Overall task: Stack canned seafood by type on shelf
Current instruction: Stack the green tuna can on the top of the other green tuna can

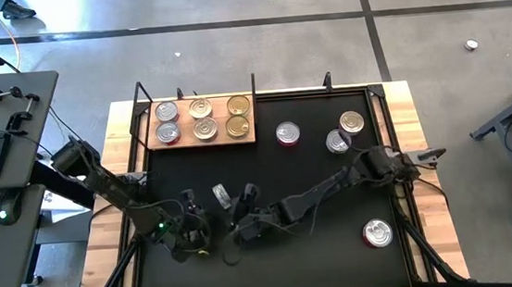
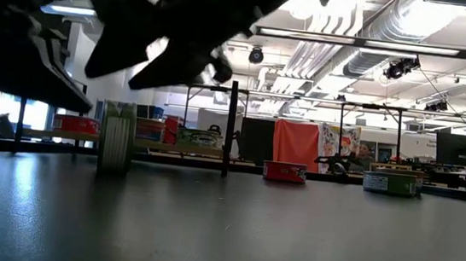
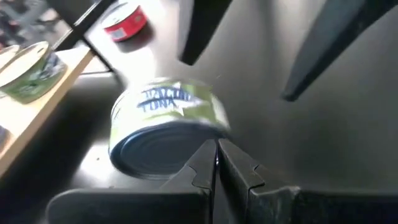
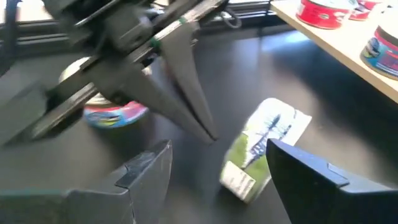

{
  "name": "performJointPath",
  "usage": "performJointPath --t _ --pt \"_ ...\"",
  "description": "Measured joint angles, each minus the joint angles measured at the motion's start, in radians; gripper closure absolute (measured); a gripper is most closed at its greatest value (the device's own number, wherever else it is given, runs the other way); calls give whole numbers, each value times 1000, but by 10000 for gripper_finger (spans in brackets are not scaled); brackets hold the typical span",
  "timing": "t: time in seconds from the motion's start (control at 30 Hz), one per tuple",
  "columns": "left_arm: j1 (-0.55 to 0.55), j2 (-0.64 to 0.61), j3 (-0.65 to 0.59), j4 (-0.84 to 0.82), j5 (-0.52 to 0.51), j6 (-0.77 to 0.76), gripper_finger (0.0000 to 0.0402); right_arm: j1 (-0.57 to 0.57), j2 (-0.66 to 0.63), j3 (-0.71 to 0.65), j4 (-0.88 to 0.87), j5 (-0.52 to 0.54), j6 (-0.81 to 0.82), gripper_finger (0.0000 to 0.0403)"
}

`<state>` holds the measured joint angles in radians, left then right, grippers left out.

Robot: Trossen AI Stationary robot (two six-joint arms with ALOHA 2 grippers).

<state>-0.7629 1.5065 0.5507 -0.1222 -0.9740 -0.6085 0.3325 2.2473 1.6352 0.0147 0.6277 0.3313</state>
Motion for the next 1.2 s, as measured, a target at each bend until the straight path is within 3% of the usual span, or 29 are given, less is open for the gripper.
performJointPath --t 0.23,0.43,0.83,1.0,1.2 --pt "60 88 0 2 -9 20 392 -59 8 0 -3 2 6 148" --pt "83 110 0 19 -10 9 392 -97 12 0 -3 -112 16 148" --pt "-26 11 1 8 -8 8 392 -118 35 -1 -48 -125 -18 152" --pt "-77 -21 1 -23 -8 -59 392 -127 41 -1 -45 -132 -79 180" --pt "-103 -45 1 -217 -11 -256 392 -143 42 -1 -66 -184 -81 241"
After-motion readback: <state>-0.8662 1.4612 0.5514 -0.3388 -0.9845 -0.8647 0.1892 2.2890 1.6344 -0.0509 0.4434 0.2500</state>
